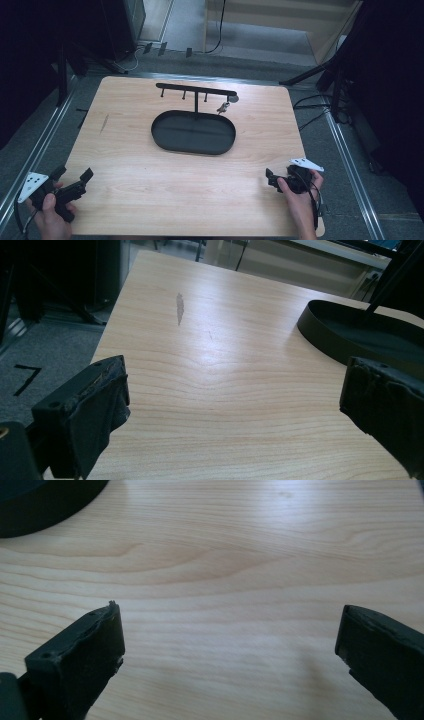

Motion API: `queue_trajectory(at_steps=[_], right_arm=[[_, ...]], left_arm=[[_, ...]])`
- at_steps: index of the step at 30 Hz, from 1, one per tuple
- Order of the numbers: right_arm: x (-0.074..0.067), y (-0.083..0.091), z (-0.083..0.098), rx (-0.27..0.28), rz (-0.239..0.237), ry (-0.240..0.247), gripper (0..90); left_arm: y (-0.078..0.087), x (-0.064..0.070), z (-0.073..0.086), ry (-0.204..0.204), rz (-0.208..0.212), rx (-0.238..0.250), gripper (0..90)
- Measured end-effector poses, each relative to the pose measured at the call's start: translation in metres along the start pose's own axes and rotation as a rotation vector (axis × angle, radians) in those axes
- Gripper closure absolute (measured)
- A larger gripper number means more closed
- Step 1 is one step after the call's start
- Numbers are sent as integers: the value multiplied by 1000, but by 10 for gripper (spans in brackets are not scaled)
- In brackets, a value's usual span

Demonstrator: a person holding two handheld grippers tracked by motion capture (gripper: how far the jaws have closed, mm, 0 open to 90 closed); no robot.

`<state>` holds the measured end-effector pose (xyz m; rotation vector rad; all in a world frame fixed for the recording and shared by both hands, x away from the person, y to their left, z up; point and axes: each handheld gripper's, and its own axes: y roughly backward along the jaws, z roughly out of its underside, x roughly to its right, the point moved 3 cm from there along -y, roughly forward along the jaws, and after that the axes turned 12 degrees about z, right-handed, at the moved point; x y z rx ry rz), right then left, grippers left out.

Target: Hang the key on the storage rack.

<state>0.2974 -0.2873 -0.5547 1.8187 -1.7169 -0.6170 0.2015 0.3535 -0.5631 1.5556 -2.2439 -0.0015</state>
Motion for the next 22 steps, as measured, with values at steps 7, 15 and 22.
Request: queue_trajectory(at_steps=[7,15,22], right_arm=[[17,12,18,98,9,-51,0],[29,25,31,171,-22,-107,2],[29,24,30,194,-23,-140,34]], left_arm=[[0,0,0,0,-2,0,0],[0,0,0,0,-2,-1,0],[-1,0,0,-3,-4,-6,0]])
